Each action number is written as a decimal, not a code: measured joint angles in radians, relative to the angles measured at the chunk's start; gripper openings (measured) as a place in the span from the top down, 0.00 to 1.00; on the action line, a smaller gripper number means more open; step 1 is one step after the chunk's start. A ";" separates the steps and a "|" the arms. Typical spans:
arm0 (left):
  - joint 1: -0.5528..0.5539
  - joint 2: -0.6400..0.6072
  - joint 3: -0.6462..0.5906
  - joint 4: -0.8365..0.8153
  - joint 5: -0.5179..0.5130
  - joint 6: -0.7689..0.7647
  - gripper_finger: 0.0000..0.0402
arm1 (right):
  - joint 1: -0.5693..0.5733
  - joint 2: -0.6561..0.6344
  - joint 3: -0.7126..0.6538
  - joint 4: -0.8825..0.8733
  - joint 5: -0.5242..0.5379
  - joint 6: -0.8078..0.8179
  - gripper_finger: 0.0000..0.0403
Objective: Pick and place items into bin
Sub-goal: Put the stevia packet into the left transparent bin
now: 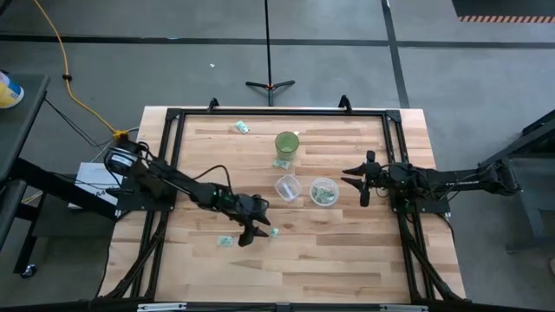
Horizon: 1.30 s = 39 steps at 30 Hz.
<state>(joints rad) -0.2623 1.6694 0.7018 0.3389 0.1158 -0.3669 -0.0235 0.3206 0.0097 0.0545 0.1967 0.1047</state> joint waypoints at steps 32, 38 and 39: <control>0.000 0.084 0.027 0.001 -0.029 -0.136 0.38 | 0.000 0.000 0.000 -0.011 0.002 -0.008 0.74; 0.000 0.086 0.027 0.010 -0.029 -0.150 0.38 | 0.000 0.000 0.000 -0.011 0.002 -0.016 0.74; 0.000 0.096 0.027 0.018 -0.029 -0.159 0.38 | 0.000 0.000 0.000 -0.010 0.002 -0.016 0.74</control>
<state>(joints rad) -0.2623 1.7650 0.7286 0.3565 0.0864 -0.5256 -0.0238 0.3206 0.0093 0.0441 0.1989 0.0887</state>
